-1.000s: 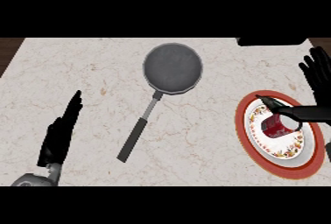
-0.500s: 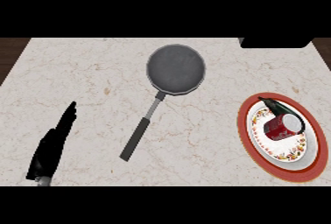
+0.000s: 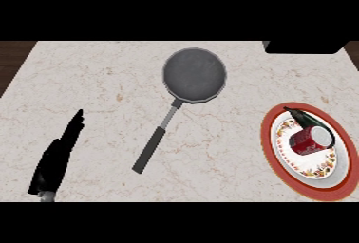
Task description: Pick the can from the plate and place it in the pan
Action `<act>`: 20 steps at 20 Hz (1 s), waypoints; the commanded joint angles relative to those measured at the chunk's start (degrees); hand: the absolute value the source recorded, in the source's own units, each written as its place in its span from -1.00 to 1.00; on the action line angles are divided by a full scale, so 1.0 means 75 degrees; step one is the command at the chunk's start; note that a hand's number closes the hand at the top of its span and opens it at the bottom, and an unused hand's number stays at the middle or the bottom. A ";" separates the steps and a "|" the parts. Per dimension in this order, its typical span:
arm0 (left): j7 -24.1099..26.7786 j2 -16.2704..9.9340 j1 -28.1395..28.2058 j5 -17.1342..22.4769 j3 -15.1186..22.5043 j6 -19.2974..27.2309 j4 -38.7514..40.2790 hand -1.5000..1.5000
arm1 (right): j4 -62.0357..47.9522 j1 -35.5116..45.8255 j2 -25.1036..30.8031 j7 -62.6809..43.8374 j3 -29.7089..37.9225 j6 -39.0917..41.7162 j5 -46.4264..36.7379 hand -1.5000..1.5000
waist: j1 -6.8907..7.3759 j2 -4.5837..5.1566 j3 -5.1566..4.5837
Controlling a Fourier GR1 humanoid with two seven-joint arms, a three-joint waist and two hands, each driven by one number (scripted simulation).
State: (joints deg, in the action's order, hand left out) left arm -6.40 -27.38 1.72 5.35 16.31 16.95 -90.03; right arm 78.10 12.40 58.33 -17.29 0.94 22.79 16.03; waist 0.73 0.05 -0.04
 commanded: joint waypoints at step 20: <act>-0.0064 0.0303 0.0446 -0.0327 -0.0612 -0.0574 -0.0346 0.00 | -0.0428 0.2687 -0.1532 -0.3838 -0.1861 0.2628 -0.0906 -1.00 | 0.0020 -0.0011 0.0004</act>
State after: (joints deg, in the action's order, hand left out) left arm -6.31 -24.72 2.32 2.58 12.74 13.17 -89.50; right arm 75.33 31.55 48.84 -42.95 -11.24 39.41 10.98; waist 0.76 0.05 -0.04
